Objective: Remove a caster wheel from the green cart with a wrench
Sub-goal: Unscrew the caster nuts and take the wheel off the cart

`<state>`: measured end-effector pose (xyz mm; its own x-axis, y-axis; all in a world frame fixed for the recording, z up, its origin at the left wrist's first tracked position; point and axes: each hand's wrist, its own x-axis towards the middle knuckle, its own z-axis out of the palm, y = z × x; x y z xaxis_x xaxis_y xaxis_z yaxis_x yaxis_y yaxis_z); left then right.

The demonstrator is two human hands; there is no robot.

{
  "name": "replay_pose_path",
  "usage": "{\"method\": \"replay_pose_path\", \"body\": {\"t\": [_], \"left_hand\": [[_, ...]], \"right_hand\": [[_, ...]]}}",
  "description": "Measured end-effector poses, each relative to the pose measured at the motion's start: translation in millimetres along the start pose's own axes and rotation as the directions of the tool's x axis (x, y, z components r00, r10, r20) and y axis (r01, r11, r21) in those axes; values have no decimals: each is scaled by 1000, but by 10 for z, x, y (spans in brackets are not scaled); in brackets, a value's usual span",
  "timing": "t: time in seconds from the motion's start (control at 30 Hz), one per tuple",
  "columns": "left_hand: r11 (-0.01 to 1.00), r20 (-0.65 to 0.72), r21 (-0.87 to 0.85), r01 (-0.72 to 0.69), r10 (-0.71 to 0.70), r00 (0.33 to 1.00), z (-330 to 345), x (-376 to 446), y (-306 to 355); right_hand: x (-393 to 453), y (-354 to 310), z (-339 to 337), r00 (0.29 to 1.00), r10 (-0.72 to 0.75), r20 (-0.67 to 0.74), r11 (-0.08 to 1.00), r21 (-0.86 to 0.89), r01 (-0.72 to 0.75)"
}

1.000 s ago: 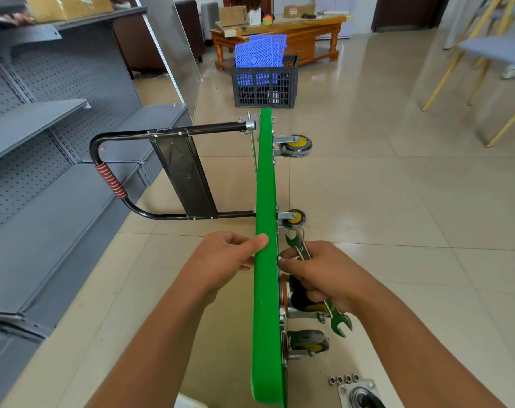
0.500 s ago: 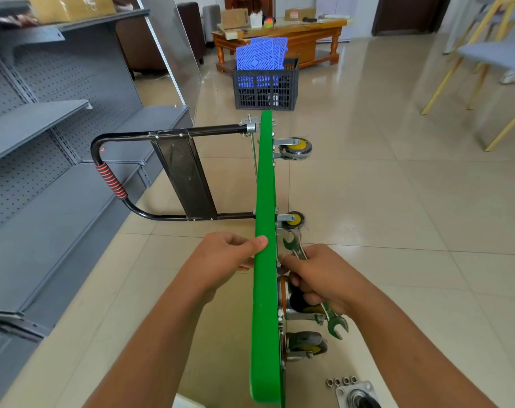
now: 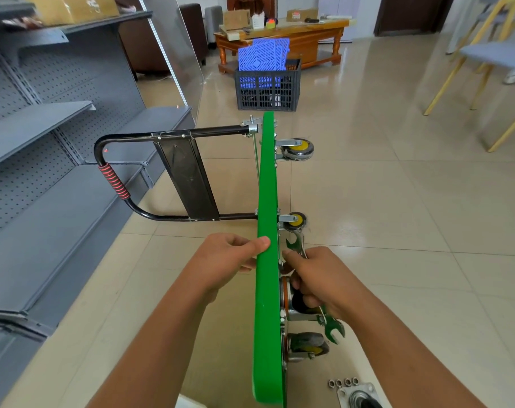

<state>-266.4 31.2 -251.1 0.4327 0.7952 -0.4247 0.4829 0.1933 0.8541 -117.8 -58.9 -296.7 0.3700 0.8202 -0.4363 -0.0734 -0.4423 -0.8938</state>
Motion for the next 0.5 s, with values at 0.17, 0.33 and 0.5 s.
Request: {"method": "replay_pose_path", "body": {"t": [0.17,0.33,0.5], "left_hand": [[1000,-8,-21,-3,2,1000,0,5,-16],[1000,-1,-23,8,-8,1000,2,0,-6],[1000,9,-30,7,-7,1000,-8,-8,-15]], "right_hand": [[25,-35,-95,992,66,112,987,136,-82],[41,-29,-43,991,42,128,992,116,-57],[-3,-40,-88,990,53,128,998,39,-59]]}}
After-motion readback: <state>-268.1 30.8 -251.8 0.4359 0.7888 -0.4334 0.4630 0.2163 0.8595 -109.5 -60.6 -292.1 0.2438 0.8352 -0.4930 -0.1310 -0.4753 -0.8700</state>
